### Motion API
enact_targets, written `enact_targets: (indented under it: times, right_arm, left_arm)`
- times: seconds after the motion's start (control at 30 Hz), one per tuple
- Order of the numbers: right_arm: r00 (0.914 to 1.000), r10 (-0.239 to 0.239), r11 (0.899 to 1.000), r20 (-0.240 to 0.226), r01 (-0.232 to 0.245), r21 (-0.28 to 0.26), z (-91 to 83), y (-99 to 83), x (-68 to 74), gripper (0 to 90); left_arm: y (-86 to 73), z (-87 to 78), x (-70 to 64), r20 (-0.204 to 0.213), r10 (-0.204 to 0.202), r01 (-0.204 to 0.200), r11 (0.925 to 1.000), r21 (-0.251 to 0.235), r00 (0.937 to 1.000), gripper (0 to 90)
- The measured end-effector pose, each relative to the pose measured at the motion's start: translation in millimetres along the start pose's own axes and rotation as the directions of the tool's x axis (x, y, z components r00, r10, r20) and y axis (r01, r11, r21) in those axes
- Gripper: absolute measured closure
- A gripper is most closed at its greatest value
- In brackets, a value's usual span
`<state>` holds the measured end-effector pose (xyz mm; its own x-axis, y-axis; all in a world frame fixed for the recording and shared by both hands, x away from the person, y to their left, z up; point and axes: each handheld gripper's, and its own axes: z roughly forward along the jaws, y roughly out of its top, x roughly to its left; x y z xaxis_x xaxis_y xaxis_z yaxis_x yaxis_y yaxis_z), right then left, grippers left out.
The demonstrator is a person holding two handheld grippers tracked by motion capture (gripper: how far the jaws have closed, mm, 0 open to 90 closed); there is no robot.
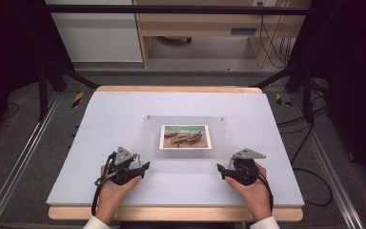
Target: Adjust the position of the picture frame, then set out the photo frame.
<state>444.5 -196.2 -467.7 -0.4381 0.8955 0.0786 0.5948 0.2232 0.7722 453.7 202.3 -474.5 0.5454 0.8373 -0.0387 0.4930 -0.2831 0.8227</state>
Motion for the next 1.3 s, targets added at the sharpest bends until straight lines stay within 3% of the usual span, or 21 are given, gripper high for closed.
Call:
enact_targets:
  times: [0.1,0.2,0.23,0.37,0.5,0.6,0.83,1.0,1.1,1.2,1.3]
  right_arm:
    - [1.0,0.002,1.0,-0.003,-0.002,-0.025,-4.4,0.3,-3.8,23.7]
    - [0.9997,0.02,0.999,-0.013,-0.021,-0.026,-6.8,0.3,-5.9,18.5]
    - [0.9996,0.025,0.999,-0.014,-0.025,-0.024,-7.7,0.1,-6.3,17.0]
    - [0.9995,0.02,0.999,-0.025,-0.021,-0.04,-11.9,-0.2,-8.2,11.6]
    - [0.9991,0.001,0.998,-0.041,-0.004,-0.061,-15.7,0.5,-7.1,10.4]
    - [0.999,-0.039,0.997,-0.022,0.038,-0.072,-17.5,1.5,-6.9,10.4]
    - [0.9982,-0.052,0.991,0.028,0.055,-0.122,-25.8,8.6,-6.0,10.4]
    - [0.9986,-0.035,0.985,0.04,0.042,-0.165,-31.3,21.5,-4.7,12.6]
    - [0.9989,-0.033,0.987,0.034,0.038,-0.155,-28.1,31.2,-6.3,13.0]
    - [0.9997,-0.02,0.992,0.013,0.022,-0.126,-16.1,41.7,-14.4,13.6]
    - [0.9999,-0.015,0.996,-0.009,0.014,-0.083,-3.0,49.3,-22.7,13.5]
  left_arm:
    - [1.7,-2.7,1.5,0.02,-0.019,0.019,0.9997,-0.014,0.9996,30.4]
    - [3.3,-4.8,2.3,0.045,-0.012,0.013,0.9997,-0.019,0.9989,24.2]
    - [4.3,-4.9,3.3,0.075,-0.001,0.002,0.9999,-0.012,0.9972,22.1]
    - [5.7,-5.5,7.1,0.122,0.018,-0.017,0.9998,-0.005,0.9924,11.5]
    - [7.8,-7.8,8.9,0.152,0.023,-0.019,0.9995,-0.025,0.9881,7.8]
    - [9.4,-10.3,9.9,0.162,0.011,-0.005,0.9992,-0.04,0.9867,7.2]
    - [16.7,-18.9,11.6,0.157,-0.003,0.017,0.9958,-0.09,0.9876,7.2]
    - [26.5,-19.8,9.5,0.125,0.0,0.009,0.9973,-0.073,0.9921,8.7]
    - [33.5,-12.9,11.2,0.117,-0.004,0.011,0.9981,-0.06,0.9931,9.4]
    - [41.0,-3.0,16.8,0.123,-0.03,0.038,0.9974,-0.062,0.9919,10.7]
    - [44.9,6.3,20.7,0.122,-0.025,0.031,0.9984,-0.047,0.9922,12.5]
